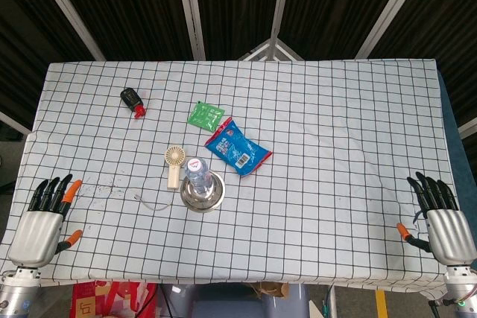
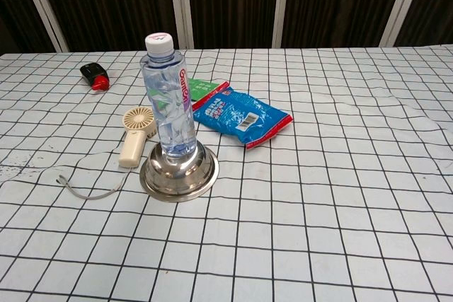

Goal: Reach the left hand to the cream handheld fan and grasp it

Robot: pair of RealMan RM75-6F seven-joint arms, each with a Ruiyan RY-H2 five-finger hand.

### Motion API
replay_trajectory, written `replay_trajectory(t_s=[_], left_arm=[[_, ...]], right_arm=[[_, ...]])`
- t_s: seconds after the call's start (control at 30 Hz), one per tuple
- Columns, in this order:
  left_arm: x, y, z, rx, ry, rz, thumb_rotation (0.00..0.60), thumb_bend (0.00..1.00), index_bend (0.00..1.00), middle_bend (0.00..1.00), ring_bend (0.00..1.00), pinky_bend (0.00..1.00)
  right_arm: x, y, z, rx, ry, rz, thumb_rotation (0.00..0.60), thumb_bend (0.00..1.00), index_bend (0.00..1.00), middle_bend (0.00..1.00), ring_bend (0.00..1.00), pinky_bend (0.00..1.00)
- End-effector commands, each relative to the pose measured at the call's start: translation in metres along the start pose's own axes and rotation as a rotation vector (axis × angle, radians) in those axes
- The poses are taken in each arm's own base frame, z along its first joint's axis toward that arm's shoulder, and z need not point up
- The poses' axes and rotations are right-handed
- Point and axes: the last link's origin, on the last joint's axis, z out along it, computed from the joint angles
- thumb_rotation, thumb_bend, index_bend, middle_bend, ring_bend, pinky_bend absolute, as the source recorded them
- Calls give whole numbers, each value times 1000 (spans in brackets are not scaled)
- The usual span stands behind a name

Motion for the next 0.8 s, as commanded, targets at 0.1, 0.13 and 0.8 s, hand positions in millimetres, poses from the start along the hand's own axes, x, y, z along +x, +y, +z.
replay_trajectory(t_s=[0.1,0.13,0.8], left_arm=[[-1,0,0,1,-4,2,600,195,0,0,0,0],[-1,0,0,0,-5,3,600,195,0,0,0,0],[-12,52,56,-76,-99,25,600,755,0,849,733,775]], right_arm=[[0,0,0,0,0,0,600,278,98,0,0,0],[0,0,0,0,0,1,600,279,98,0,0,0],[0,1,0,2,-4,7,600,279,98,0,0,0]])
